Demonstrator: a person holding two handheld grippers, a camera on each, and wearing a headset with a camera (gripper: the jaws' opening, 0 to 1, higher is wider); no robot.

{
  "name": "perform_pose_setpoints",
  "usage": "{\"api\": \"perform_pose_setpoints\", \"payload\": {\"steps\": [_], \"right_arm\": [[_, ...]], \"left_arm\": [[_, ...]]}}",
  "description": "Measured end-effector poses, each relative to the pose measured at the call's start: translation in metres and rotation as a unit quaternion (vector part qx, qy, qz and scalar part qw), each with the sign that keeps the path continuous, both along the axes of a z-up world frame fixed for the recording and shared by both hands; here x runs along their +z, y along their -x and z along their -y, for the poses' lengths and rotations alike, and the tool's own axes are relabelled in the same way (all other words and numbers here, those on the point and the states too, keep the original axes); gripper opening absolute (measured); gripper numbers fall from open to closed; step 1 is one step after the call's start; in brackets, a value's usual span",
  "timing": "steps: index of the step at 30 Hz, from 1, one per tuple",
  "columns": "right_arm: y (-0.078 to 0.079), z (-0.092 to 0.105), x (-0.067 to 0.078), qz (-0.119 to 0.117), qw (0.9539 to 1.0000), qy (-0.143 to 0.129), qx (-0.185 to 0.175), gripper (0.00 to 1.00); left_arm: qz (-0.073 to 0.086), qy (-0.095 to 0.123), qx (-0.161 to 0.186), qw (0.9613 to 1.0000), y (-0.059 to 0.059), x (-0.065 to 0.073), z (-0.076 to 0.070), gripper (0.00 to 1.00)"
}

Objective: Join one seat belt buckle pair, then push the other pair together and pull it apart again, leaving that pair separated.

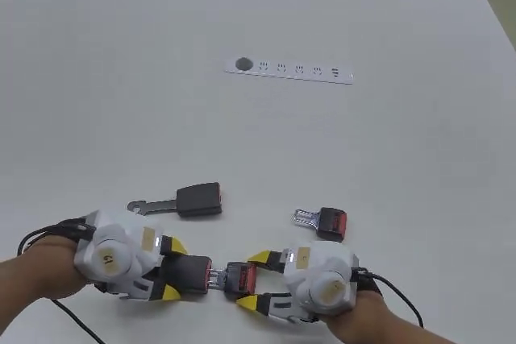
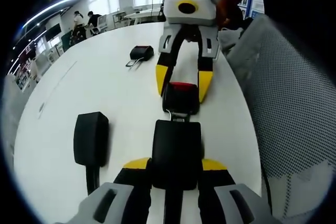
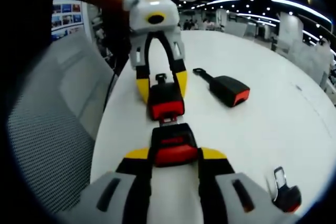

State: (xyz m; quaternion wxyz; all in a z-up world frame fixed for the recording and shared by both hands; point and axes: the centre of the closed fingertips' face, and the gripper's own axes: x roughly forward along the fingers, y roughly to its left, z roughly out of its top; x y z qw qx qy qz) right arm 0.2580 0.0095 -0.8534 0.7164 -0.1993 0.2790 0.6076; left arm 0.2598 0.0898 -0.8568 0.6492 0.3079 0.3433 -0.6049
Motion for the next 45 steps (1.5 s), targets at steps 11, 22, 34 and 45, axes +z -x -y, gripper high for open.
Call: {"api": "perform_pose_setpoints", "payload": {"steps": [11,22,34,45], "right_arm": [[-0.002,-0.005,-0.001,-0.006,0.9998,0.015,0.011,0.34],[-0.003,-0.02,-0.001,-0.013,0.9996,0.017,-0.017,0.34],[-0.005,-0.021,-0.007,-0.005,0.9987,0.047,-0.022,0.34],[-0.005,-0.022,-0.002,-0.003,0.9991,0.033,-0.026,0.34]], "left_arm": [[0.006,-0.025,-0.039,0.9989,0.002,0.0,0.002,0.34],[0.005,-0.028,-0.036,0.9989,0.003,0.002,0.004,0.34],[0.001,-0.029,-0.032,0.9991,0.001,-0.003,0.001,0.35],[-0.003,-0.011,-0.018,0.9998,-0.001,-0.001,0.002,0.35]]}}
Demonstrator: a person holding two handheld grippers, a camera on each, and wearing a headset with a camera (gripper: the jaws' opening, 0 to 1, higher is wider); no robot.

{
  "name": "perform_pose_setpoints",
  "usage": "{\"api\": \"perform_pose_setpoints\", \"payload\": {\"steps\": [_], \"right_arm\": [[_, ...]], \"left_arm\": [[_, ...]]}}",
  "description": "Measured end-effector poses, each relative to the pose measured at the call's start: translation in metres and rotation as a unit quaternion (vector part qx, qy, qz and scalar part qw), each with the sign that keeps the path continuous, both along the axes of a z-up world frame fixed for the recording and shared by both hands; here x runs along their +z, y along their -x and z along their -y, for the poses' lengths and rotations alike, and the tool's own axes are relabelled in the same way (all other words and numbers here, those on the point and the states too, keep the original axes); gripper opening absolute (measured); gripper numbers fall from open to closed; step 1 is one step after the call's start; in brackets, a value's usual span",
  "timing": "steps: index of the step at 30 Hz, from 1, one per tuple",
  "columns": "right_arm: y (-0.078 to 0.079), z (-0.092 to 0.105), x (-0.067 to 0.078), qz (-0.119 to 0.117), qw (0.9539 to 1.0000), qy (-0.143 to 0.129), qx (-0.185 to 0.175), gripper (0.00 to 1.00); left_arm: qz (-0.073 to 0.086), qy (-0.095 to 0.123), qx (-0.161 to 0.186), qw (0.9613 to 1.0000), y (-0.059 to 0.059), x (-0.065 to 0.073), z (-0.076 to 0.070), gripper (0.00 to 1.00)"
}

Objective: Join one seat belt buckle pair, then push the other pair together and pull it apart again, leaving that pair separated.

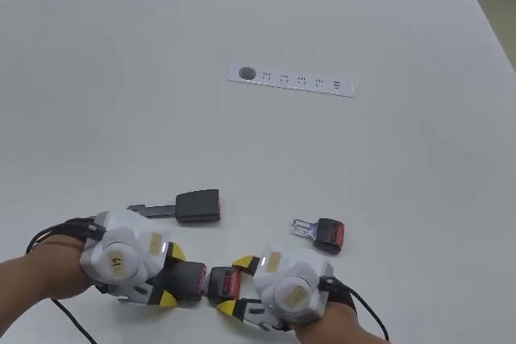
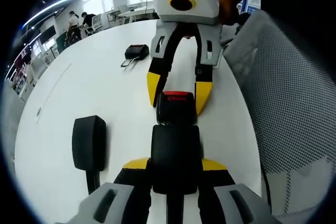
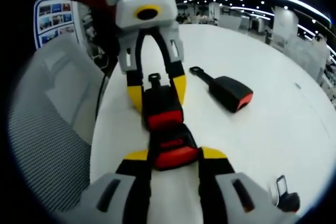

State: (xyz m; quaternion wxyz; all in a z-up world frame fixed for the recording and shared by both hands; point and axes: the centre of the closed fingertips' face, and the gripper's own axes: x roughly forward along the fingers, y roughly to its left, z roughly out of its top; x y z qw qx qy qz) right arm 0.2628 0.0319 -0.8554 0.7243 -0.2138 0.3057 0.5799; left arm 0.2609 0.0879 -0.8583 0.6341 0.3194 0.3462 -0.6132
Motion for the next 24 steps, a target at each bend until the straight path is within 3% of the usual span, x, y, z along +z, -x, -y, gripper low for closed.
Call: {"api": "perform_pose_setpoints", "payload": {"steps": [4,15,24], "right_arm": [[0.001,0.0013,-0.0003,0.006,0.9999,0.002,0.01,0.33],[0.0003,0.0015,0.0003,0.016,0.9995,-0.009,0.025,0.33],[0.0009,0.002,0.0,0.017,0.9995,-0.024,0.011,0.33]], "left_arm": [[-0.006,0.029,0.026,0.9992,-0.0014,0.0011,-0.0002,0.35],[-0.008,0.057,0.031,0.9979,-0.0015,0.0016,-0.0029,0.35],[-0.01,0.074,0.041,0.9964,-0.0019,0.0019,-0.0034,0.34]]}}
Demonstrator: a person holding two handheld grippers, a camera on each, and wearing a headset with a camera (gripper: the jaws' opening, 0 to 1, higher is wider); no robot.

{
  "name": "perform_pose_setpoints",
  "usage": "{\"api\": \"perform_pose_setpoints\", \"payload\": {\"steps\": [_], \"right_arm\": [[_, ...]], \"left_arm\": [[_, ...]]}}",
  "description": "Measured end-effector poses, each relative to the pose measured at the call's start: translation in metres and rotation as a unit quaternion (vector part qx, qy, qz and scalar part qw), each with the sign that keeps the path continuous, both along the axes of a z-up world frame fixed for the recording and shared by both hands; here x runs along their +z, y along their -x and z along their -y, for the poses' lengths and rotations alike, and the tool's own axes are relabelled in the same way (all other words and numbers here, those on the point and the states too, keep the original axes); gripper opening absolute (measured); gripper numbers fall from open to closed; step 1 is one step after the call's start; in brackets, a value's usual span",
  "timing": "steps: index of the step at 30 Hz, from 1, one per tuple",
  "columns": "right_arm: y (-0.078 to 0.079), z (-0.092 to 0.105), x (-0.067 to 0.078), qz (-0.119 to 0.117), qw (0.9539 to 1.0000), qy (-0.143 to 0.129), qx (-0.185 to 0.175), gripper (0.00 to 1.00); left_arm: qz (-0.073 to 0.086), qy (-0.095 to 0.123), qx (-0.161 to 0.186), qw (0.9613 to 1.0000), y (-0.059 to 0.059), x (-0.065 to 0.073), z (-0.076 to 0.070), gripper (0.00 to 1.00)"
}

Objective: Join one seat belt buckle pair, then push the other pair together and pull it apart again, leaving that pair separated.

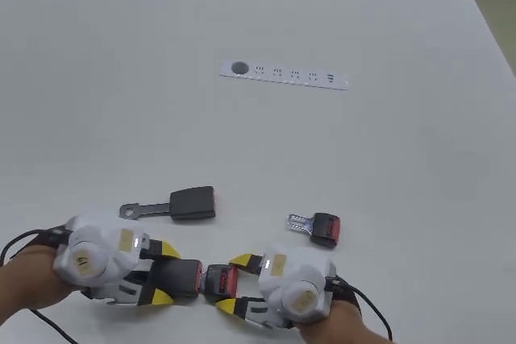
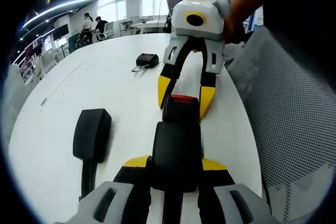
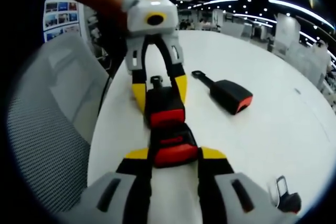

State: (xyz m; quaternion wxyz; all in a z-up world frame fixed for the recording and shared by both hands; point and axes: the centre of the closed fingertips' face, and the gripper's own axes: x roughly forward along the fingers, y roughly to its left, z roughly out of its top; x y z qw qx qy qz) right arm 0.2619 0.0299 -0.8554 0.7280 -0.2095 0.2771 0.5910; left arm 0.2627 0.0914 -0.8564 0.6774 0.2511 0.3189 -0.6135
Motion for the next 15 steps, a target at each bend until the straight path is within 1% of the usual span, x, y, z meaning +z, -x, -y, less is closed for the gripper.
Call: {"api": "perform_pose_setpoints", "payload": {"steps": [1,4,5,9,11,12,13,14,15], "right_arm": [[0.0,-0.0002,0.0001,0.004,1.0,0.0,0.001,0.33],[0.0002,0.0001,0.0006,0.005,1.0,-0.002,-0.003,0.33],[0.0002,0.0002,0.0007,0.002,1.0,-0.004,-0.007,0.33],[0.0004,0.0003,0.0007,0.003,0.9999,-0.006,-0.011,0.33],[0.0004,0.0004,0.0009,-0.002,0.9998,-0.01,-0.019,0.33],[0.0007,0.0006,0.0011,0.0,0.9998,-0.01,-0.019,0.33],[0.0006,0.0004,0.0013,0.002,0.9998,-0.01,-0.019,0.33],[0.0009,0.0006,0.0014,-0.001,0.9997,-0.011,-0.021,0.33],[0.0009,0.0006,0.0015,0.001,0.9997,-0.01,-0.02,0.33]], "left_arm": [[-0.001,0.001,0.0,1.0,0.0003,0.0004,0.0003,0.34],[-0.001,0.004,0.003,1.0,-0.0001,-0.0002,-0.0008,0.34],[-0.001,0.005,0.003,1.0,0.0001,-0.0001,-0.0007,0.34],[-0.005,0.007,0.005,1.0,0.0007,0.0016,0.0005,0.34],[-0.002,0.005,0.003,1.0,0.0009,0.0024,0.0012,0.34],[-0.005,0.007,0.005,0.9999,0.001,0.0027,0.0014,0.34],[-0.002,0.008,0.005,1.0,0.001,0.0027,0.0013,0.34],[-0.003,0.008,0.006,0.9999,0.001,0.0028,0.0014,0.34],[-0.003,0.009,0.008,0.9999,0.0012,0.0026,0.0014,0.34]]}}
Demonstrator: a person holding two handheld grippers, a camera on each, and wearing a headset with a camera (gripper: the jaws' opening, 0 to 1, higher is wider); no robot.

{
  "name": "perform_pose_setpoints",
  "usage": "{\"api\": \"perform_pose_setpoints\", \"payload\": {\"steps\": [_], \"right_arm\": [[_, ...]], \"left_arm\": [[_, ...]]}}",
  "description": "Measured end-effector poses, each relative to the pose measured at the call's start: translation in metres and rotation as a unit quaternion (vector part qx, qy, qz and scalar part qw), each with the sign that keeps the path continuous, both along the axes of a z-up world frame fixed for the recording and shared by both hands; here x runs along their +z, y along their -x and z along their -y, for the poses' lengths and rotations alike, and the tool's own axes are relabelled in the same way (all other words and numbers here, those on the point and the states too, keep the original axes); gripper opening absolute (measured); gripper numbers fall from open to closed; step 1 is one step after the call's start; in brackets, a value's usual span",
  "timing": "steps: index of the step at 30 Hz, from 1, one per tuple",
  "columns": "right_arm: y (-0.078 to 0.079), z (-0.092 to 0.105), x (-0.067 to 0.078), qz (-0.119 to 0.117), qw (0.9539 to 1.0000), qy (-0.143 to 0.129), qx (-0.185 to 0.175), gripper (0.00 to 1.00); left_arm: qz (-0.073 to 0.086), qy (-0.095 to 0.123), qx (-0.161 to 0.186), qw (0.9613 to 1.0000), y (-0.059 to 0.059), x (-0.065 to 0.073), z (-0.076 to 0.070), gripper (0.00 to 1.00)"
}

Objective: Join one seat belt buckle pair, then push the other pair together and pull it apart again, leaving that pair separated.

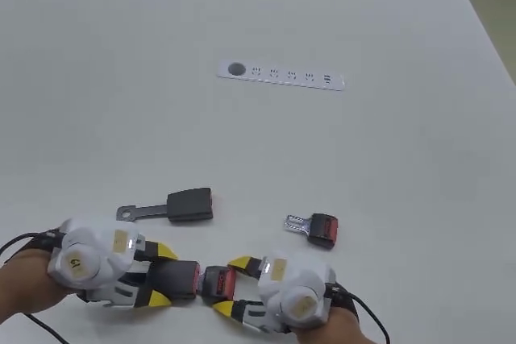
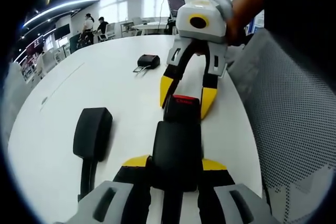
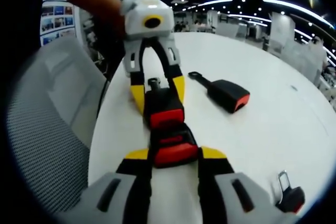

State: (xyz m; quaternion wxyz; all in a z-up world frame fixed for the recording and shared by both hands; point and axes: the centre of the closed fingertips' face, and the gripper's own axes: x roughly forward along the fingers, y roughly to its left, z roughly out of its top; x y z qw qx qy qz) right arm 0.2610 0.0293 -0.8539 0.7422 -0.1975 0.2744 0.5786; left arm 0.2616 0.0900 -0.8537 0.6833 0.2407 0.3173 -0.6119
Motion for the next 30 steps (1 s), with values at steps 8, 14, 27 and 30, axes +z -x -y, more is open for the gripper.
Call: {"api": "perform_pose_setpoints", "payload": {"steps": [8,14,27,30], "right_arm": [[0.0,0.0,0.0,0.003,1.0,0.0,0.0,0.34],[0.002,-0.001,0.002,-0.004,1.0,-0.007,-0.004,0.37],[-0.011,0.025,0.051,0.003,0.9962,-0.069,-0.054,0.89],[-0.025,0.051,0.052,0.0,0.9957,-0.06,-0.07,0.9]], "left_arm": [[0.001,-0.003,0.006,1.0,0.0,0.001,0.002,0.35],[0.005,-0.02,0.001,0.9998,0.0,0.001,0.004,0.37],[0.043,0.022,0.122,0.9914,-0.03,0.048,0.001,0.82],[0.046,0.033,0.137,0.9889,-0.044,0.056,-0.003,0.82]]}}
